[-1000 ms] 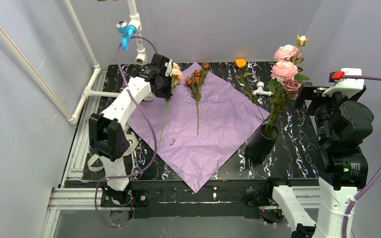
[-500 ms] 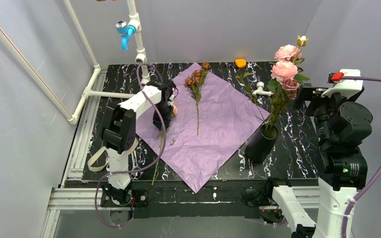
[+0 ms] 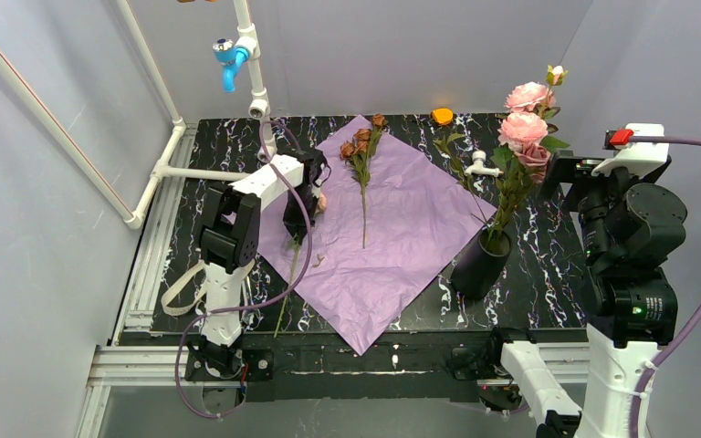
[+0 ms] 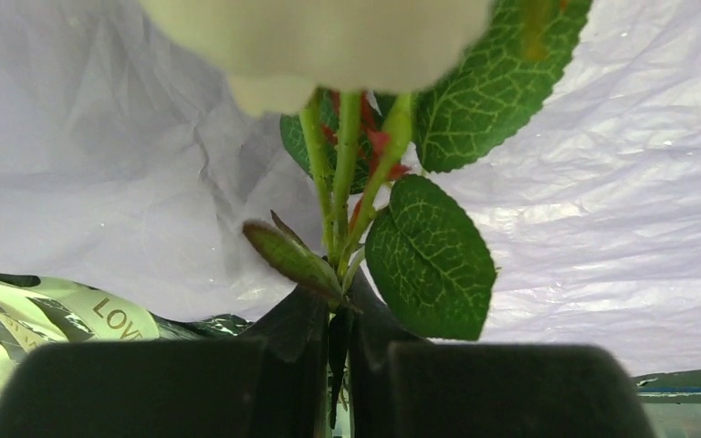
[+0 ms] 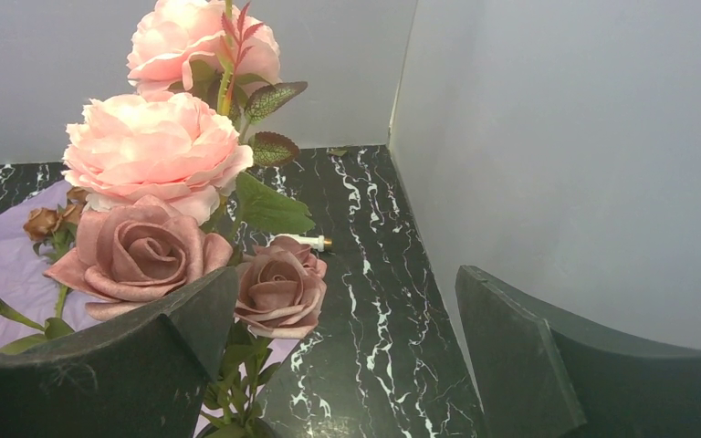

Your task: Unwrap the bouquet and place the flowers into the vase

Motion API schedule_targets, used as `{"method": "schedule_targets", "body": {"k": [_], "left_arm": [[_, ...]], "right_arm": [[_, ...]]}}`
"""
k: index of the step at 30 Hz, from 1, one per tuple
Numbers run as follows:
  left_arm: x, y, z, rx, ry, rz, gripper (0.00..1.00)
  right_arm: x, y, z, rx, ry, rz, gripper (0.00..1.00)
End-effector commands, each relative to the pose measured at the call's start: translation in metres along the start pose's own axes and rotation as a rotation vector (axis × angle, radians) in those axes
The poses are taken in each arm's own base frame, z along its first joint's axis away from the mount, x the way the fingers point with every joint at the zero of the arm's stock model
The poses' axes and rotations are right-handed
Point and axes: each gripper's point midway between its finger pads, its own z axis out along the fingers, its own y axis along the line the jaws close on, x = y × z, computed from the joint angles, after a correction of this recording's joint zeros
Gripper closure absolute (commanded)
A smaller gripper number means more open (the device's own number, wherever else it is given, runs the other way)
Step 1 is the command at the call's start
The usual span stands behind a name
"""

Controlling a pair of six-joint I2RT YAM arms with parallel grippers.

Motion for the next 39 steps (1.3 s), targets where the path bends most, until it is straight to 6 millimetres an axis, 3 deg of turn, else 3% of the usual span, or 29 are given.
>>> {"method": "schedule_targets", "body": {"k": [1,5,10,14,18,20,24,31,36,39], "left_arm": [[-0.007,-0.003,-0.036,0.026,-0.084,-0.008,1.0],[-0.01,-0.019,-0.079,0.139,-0.192,-0.01,1.0],[-0.014,-0.044,-0.152,0.285,-0.444,0.061,1.0],[-0.012,-0.058,-0.227,0.377,-0.743,0.118,1.0],[-0.008,-0.063,-0.317,0.464,-1.097,0.167,1.0],[0.0,-0.066,-0.37,0.506,-1.281,0.225,1.0],[0.04,-0.091,-0.445,0.67,-1.521,0.427,1.0],[0.115,-0.172,-0.501,0.945,-1.665,0.809,1.0],[0.14,-0.224,-0.526,1.073,-1.705,0.916,1.0],[0.15,-0.256,-0.527,1.14,-1.687,0.935,1.0]], "right_arm": [[-0.022,-0.003,-0.005,0.005,-0.073,0.009,0.02],[-0.024,-0.001,-0.005,-0.007,-0.086,0.008,0.02],[-0.028,0.002,-0.007,-0.025,-0.106,0.01,0.02],[-0.033,0.005,-0.008,-0.042,-0.125,0.021,0.02],[-0.042,0.007,-0.013,-0.058,-0.144,0.039,0.02],[-0.046,0.008,-0.016,-0.067,-0.153,0.047,0.02],[-0.052,0.009,-0.024,-0.078,-0.167,0.074,0.02],[-0.068,0.008,-0.042,-0.092,-0.204,0.109,0.02],[-0.083,0.004,-0.06,-0.086,-0.247,0.148,0.02],[-0.088,-0.001,-0.069,-0.068,-0.265,0.146,0.02]]}}
